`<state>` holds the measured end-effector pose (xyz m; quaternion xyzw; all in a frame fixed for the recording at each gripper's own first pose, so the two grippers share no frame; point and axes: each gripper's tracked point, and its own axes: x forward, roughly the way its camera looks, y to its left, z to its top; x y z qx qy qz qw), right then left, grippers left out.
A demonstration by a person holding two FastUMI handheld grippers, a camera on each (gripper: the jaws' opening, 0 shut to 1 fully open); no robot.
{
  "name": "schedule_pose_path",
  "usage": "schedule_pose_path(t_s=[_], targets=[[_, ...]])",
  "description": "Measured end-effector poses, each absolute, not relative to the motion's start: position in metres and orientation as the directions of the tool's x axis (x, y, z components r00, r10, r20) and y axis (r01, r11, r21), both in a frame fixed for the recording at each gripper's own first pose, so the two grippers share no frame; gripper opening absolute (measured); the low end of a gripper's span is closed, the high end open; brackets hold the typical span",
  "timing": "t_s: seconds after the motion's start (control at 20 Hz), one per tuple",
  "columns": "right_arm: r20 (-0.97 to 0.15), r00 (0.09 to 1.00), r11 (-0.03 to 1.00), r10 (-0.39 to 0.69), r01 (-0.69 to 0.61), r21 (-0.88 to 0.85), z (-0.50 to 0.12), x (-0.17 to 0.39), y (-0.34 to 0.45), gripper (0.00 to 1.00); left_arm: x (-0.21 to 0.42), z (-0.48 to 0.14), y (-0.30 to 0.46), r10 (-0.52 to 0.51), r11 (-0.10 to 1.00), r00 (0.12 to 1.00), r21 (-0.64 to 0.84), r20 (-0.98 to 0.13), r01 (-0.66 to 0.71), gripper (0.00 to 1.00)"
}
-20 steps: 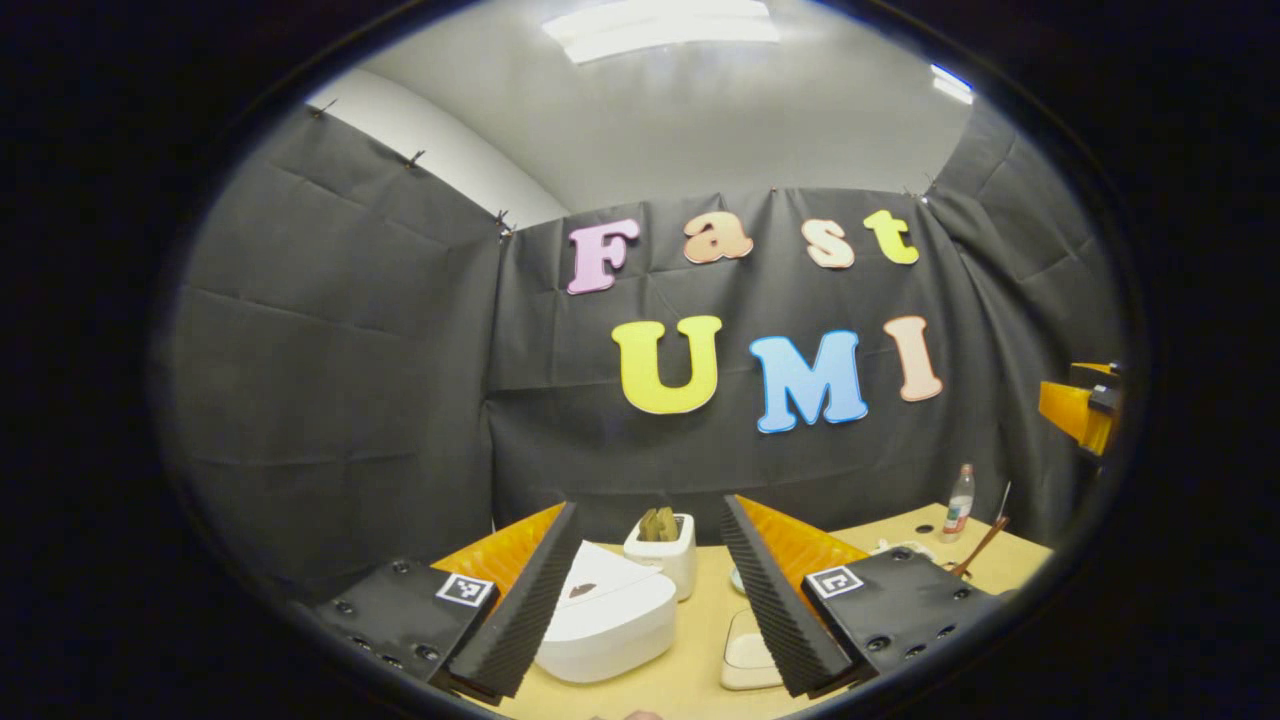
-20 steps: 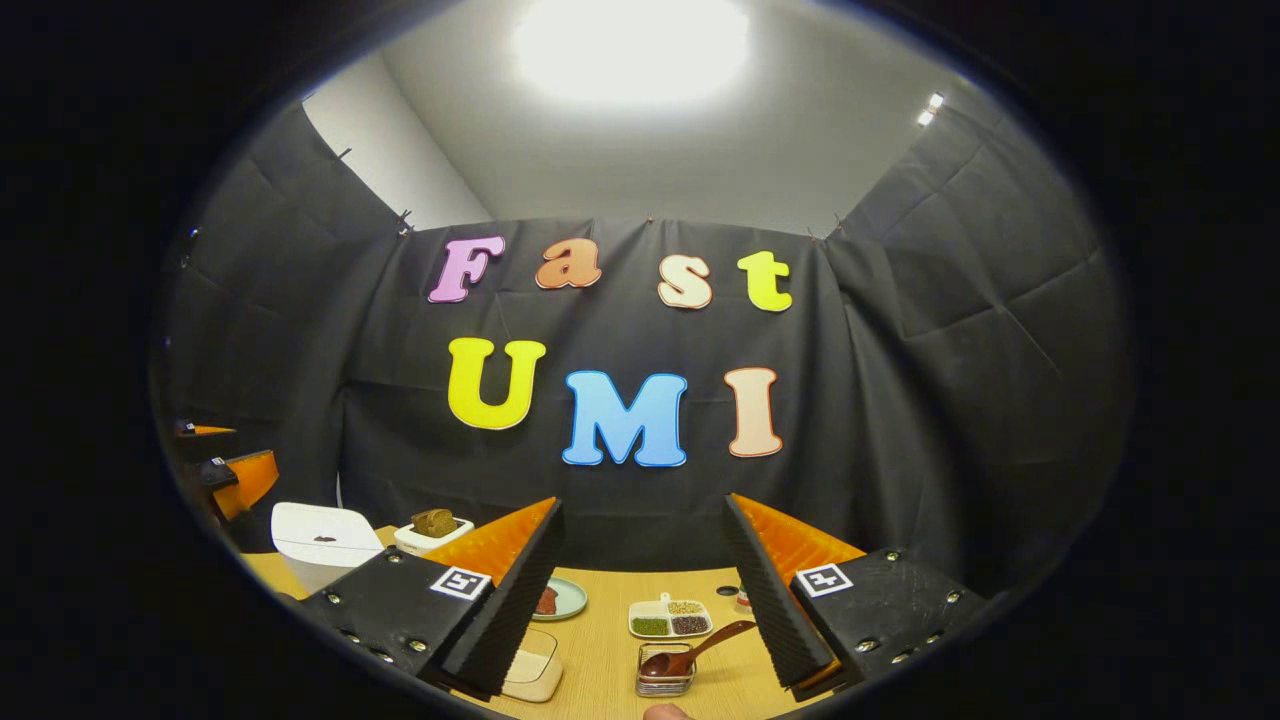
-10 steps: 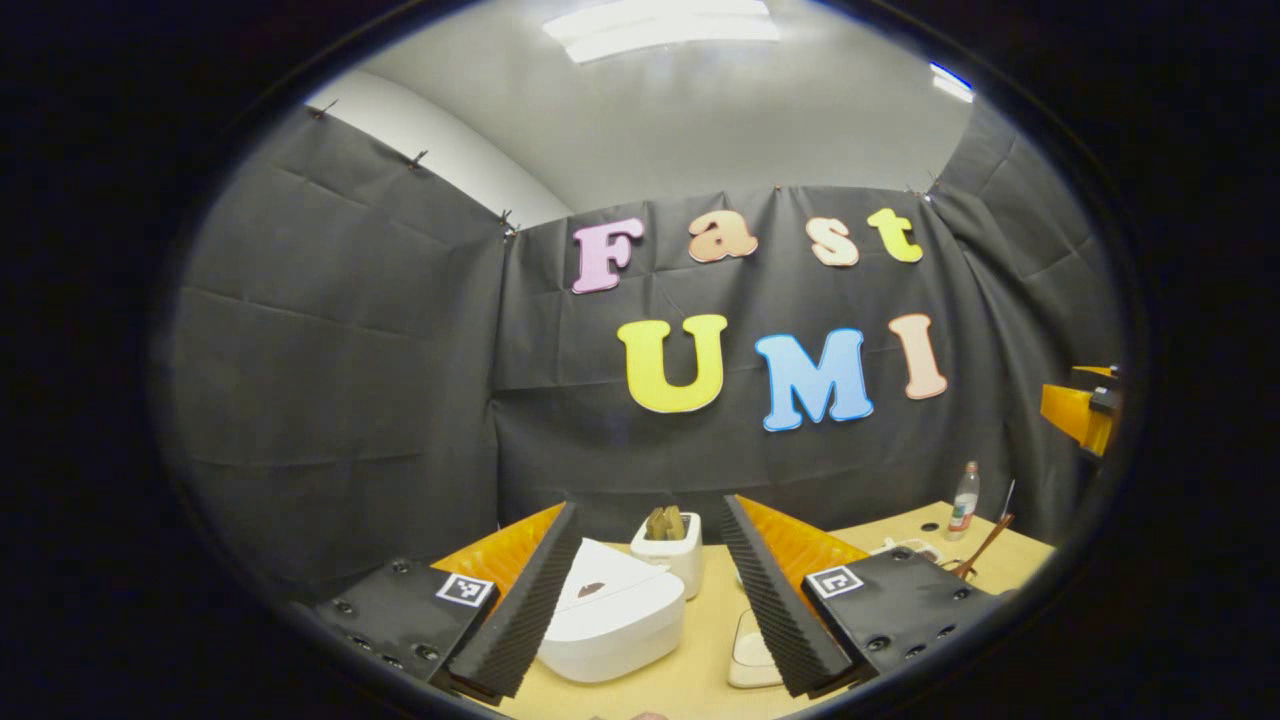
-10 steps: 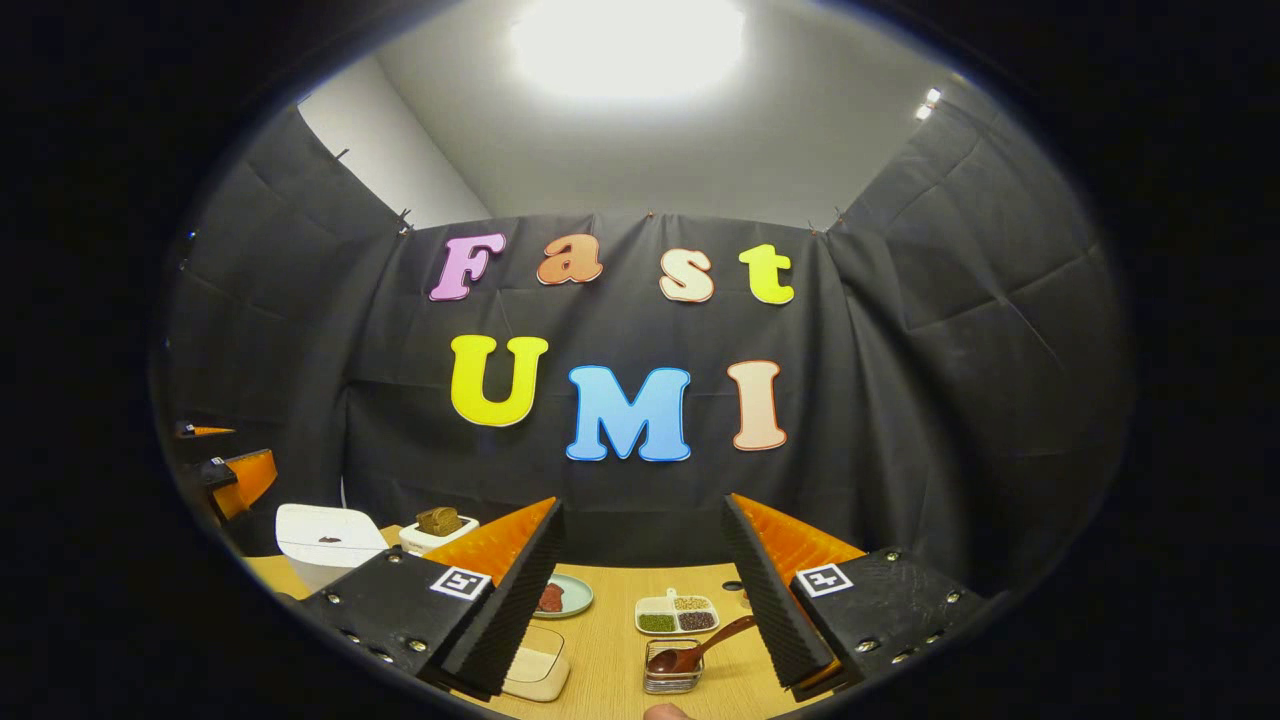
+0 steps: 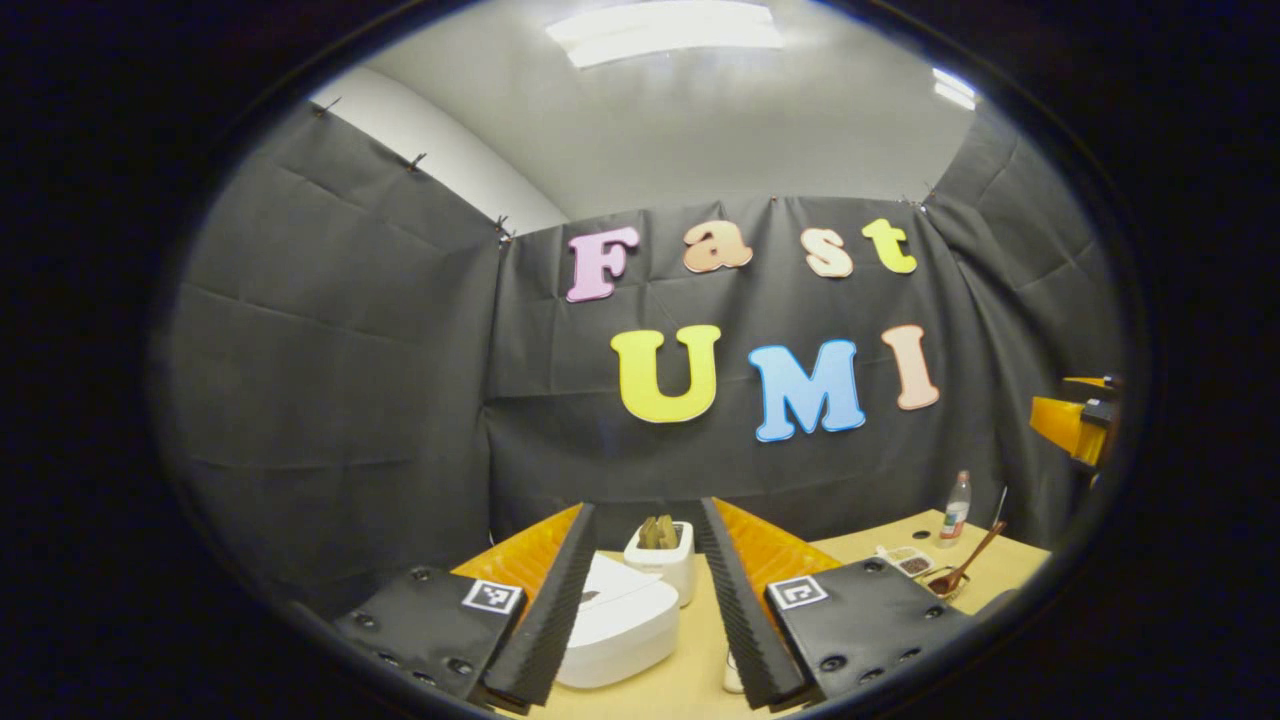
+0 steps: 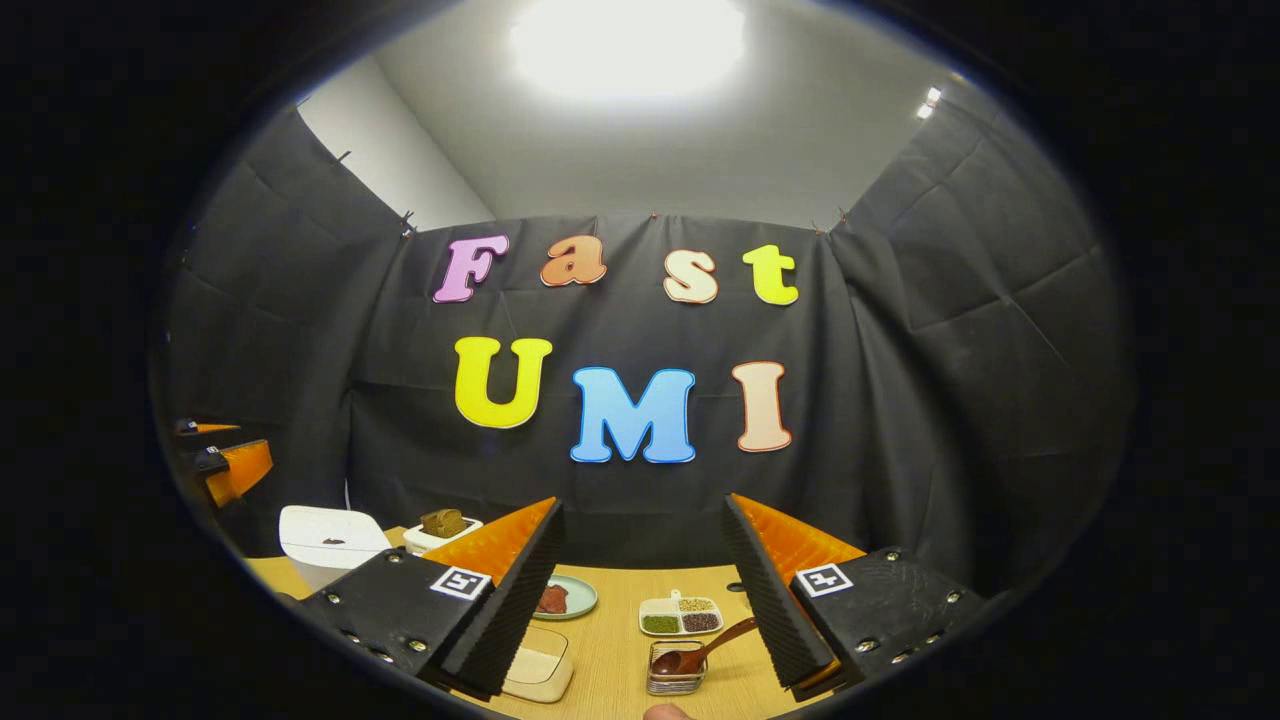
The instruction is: Close the left gripper, press the button to open the rice cooker; take a wooden spoon from the chopstick holder with the right hand, scoop a spoonful of rice and pour it into the rice cooker, then put the wooden spoon back into the chopstick holder.
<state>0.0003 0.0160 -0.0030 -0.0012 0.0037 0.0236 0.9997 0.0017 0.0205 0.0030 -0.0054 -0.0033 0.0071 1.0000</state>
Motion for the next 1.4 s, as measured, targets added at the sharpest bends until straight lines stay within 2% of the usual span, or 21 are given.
schedule_pose_path(t_s=[0.05,0.15,0.25,0.3,0.35,0.45,0.75,1.4], targets=[[-0.009,0.999,0.999,0.049,-0.049,-0.004,-0.004,0.0,0.017,0.95,0.001,0.003,0.023,0.02,1.0,1.0,-0.005,0.009,-0.02,0.72],[-0.005,0.999,0.999,0.049,-0.049,-0.007,-0.002,0.0,0.017,0.95,0.001,0.006,0.022,0.006,1.0,1.0,0.001,0.009,-0.006,0.42],[-0.004,0.999,0.999,0.048,-0.048,-0.011,-0.003,-0.001,0.019,0.95,0.005,0.004,0.022,-0.008,1.0,1.0,-0.004,0.009,0.008,0.33],[-0.003,0.999,0.999,0.044,-0.044,-0.011,-0.003,-0.001,0.019,0.95,0.008,0.003,0.019,-0.021,1.0,1.0,-0.008,0.008,0.021,0.23],[-0.003,0.999,0.999,0.041,-0.041,-0.01,-0.003,-0.002,0.019,0.95,0.009,0.003,0.029,-0.004,1.0,1.0,-0.004,0.009,0.004,0.21],[-0.005,1.0,1.0,0.029,-0.029,-0.006,-0.004,-0.004,0.018,0.95,0.015,0.006,0.034,0.01,1.0,1.0,0.006,0.017,-0.01,0.1],[-0.01,1.0,1.0,-0.013,0.013,-0.008,-0.004,-0.008,0.018,0.95,0.041,-0.009,0.052,-0.022,0.999,1.0,-0.048,-0.005,0.022,0.08],[-0.024,0.993,0.993,-0.116,0.116,-0.034,-0.009,-0.017,0.025,0.95,0.122,-0.097,0.1,-0.076,0.991,0.977,-0.12,-0.199,0.052,0.08]])
